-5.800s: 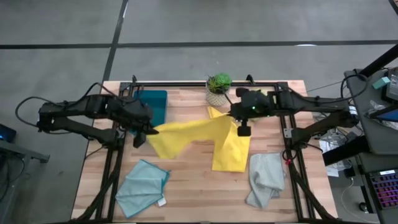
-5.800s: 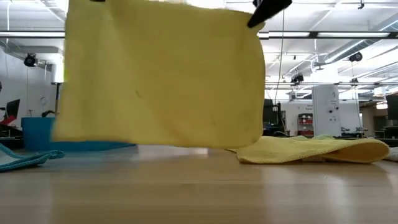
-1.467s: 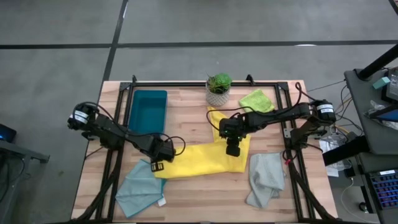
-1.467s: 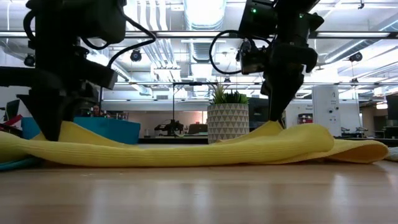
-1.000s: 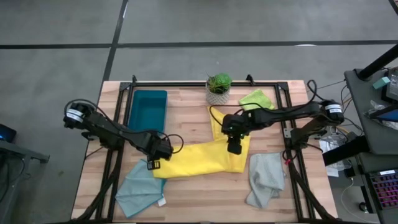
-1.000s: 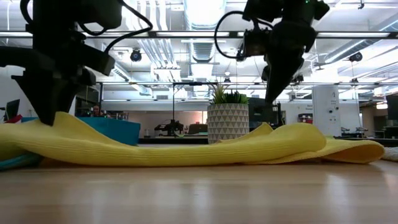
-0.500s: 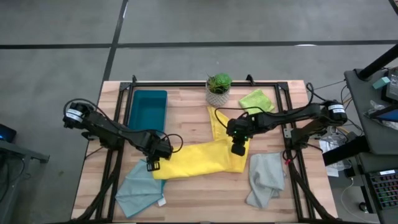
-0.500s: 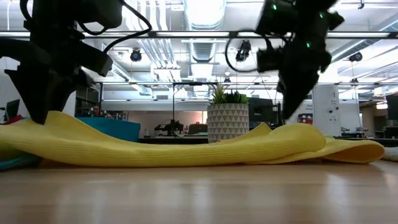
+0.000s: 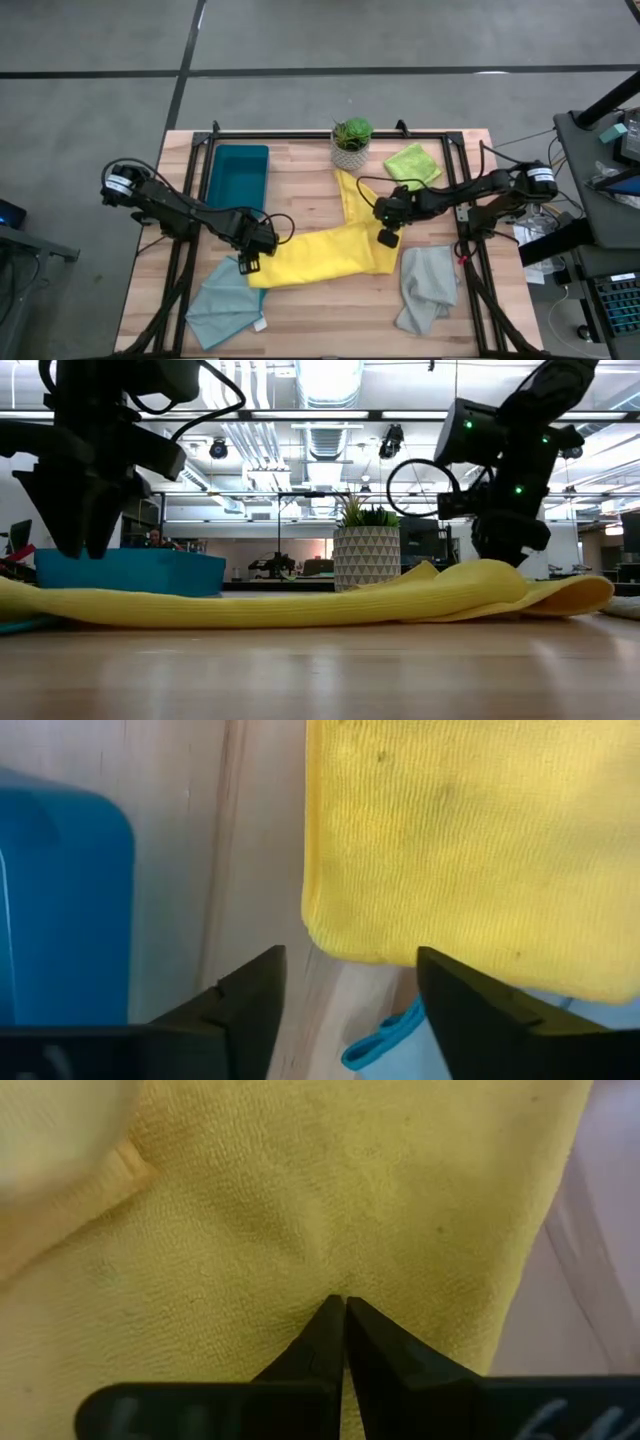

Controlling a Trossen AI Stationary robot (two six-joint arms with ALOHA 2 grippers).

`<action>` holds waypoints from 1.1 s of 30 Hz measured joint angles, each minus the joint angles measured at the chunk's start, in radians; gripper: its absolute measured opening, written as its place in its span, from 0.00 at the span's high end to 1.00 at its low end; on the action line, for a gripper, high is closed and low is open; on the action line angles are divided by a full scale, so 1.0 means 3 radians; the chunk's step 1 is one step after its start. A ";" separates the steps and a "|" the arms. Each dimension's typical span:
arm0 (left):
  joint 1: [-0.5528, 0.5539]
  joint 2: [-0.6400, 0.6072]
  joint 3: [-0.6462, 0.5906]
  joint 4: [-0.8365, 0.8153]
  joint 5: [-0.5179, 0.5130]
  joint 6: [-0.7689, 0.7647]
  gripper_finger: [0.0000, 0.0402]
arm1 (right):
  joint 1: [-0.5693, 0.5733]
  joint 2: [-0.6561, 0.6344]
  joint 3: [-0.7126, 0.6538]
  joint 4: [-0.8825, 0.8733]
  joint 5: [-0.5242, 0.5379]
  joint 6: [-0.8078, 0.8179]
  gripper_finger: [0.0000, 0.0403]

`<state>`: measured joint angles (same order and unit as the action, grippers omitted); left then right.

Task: Fold microfiber towels
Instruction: Fold the left yellow towel

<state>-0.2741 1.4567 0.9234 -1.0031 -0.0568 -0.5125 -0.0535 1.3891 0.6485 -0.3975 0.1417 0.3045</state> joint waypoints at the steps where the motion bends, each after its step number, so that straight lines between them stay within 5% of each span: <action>1: 0.0000 0.0000 0.0000 -0.0001 -0.0005 0.0016 0.42 | -0.0017 -0.0001 -0.0024 0.0004 0.0003 -0.0006 0.98; 6: 0.0000 -0.0001 0.0000 0.0099 -0.0032 0.0073 0.37 | -0.0124 -0.0047 -0.0067 -0.0112 0.0081 -0.0123 0.98; 15: -0.0003 0.0111 0.0000 0.1334 -0.0537 0.0175 0.36 | -0.0320 -0.0310 -0.0060 -0.0561 0.0154 -0.0320 0.98; 22: -0.0013 0.0412 -0.0006 0.1612 -0.0613 0.0337 0.37 | -0.0392 -0.0386 -0.0060 -0.0694 0.0154 -0.0325 0.98; 33: -0.0252 0.0858 0.0005 0.1680 -0.0449 0.0347 0.66 | -0.0368 -0.0547 -0.0059 -0.0514 0.0141 -0.0299 0.98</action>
<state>-0.3497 1.7141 0.9248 -0.4989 -0.1916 -0.4084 -0.1640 1.2251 0.6308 -0.5517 0.1841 0.2148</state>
